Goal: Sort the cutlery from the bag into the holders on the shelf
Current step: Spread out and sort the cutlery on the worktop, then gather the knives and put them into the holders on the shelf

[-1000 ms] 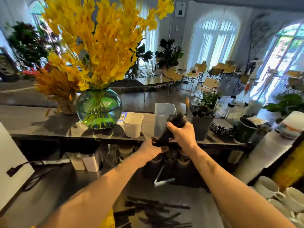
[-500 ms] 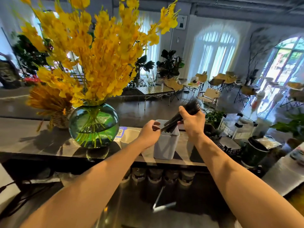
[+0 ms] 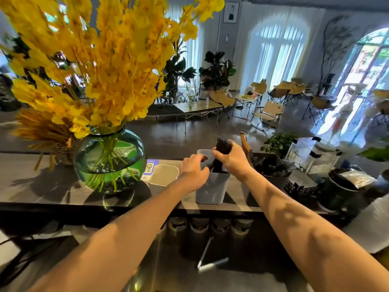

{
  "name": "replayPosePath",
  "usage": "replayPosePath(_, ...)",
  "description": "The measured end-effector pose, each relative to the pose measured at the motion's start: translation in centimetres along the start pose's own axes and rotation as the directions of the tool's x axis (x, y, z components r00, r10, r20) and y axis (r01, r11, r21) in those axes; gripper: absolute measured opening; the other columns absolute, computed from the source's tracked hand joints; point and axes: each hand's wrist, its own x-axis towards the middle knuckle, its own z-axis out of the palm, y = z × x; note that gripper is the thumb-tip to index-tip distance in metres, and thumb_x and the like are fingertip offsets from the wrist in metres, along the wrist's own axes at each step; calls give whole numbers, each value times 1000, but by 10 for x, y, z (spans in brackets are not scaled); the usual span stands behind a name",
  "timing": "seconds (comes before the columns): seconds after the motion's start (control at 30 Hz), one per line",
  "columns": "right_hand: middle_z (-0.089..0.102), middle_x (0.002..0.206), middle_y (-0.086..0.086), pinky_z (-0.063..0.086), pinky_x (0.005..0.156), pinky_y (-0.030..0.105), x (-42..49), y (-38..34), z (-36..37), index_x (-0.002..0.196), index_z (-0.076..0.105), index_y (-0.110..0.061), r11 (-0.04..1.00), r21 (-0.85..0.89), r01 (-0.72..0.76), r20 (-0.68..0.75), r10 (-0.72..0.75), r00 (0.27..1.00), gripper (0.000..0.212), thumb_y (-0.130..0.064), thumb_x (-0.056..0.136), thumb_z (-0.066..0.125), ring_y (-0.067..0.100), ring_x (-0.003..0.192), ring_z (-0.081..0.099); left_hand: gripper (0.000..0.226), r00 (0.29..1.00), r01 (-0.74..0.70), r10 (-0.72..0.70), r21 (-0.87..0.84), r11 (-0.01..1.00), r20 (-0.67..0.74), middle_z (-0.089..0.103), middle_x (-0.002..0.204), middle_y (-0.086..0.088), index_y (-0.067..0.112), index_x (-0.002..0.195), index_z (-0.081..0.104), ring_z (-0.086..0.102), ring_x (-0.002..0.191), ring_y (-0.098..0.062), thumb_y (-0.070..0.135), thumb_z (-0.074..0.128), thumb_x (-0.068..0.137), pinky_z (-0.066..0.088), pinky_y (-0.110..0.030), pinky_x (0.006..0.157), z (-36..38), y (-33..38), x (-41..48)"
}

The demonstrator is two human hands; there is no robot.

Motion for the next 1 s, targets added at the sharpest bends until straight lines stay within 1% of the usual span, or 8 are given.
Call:
replayPosePath(0.13, 70, 111, 4, 55, 98, 47, -4, 3, -2, 119, 62, -17, 998, -58, 9, 37, -7, 999, 45, -23, 80, 81, 22, 106, 67, 42, 1000, 13, -13, -2, 1000, 1, 48, 141, -2, 26, 140, 48, 45, 126, -24, 27, 55, 99, 48, -44, 104, 3, -3, 0)
replayPosePath(0.23, 65, 127, 1, 55, 98, 37, -9, -1, -5, 143, 48, -19, 997, -79, -25, 75, 31, 997, 69, -20, 83, 82, 18, 117, 62, 42, 1000, 18, -18, -3, 1000, 5, 46, 144, -2, 27, 142, 47, 41, 132, -28, 28, 53, 101, 42, -47, 109, 2, -4, -3)
replayPosePath(0.33, 57, 136, 0, 49, 92, 21, -14, -3, -10, 150, 39, -17, 997, -69, -40, 73, 45, 996, 80, -22, 83, 82, 16, 126, 53, 48, 1000, -18, 17, -36, 999, -24, 45, 148, 0, 26, 145, 43, 40, 135, -28, 29, 55, 99, 36, -47, 112, 2, -6, -8)
replayPosePath(0.5, 55, 140, 1, 39, 104, 22, -40, -16, -15, 145, 47, -13, 994, -106, 18, 6, -17, 1000, 68, -14, 84, 78, 12, 131, 49, 58, 996, -75, 72, -46, 996, -57, 37, 156, 4, 26, 150, 37, 33, 142, -22, 28, 60, 96, 28, -42, 114, 2, -1, -27)
replayPosePath(0.63, 60, 133, -5, 40, 89, 3, -73, -25, -14, 137, 57, -17, 990, -122, 77, -97, -89, 991, 47, -11, 91, 67, 0, 113, 55, 67, 996, -88, 86, -124, 988, -25, 30, 160, 3, 25, 152, 31, 28, 146, -21, 22, 64, 94, 26, -41, 119, 3, 1, -48)
replayPosePath(0.8, 67, 119, -6, 53, 100, 33, -127, -19, -7, 125, 64, -22, 993, -63, 102, -148, -110, 983, 36, -7, 94, 59, 10, 111, 62, 74, 991, -134, 126, -201, 970, -49, 33, 154, 4, 32, 150, 30, 32, 140, -22, 23, 66, 86, 33, -44, 116, 14, 3, -91)
replayPosePath(0.93, 71, 116, -4, 56, 97, 38, -181, 10, 5, 125, 65, -21, 996, 26, 88, -111, -85, 990, 34, -11, 93, 62, 9, 109, 67, 74, 993, -111, 118, -293, 950, 8, 36, 154, -1, 23, 152, 34, 33, 142, -18, 9, 67, 87, 31, -28, 114, 37, -6, -139)
replayPosePath(1.0, 71, 115, -5, 55, 98, 35, -208, 23, 13, 125, 66, -21, 997, 62, 40, -115, -33, 993, 34, -12, 93, 61, 8, 109, 66, 73, 994, -76, 95, -323, 943, 46, 37, 155, 0, 21, 152, 35, 33, 144, -15, 6, 66, 88, 29, -26, 116, 49, -14, -162)
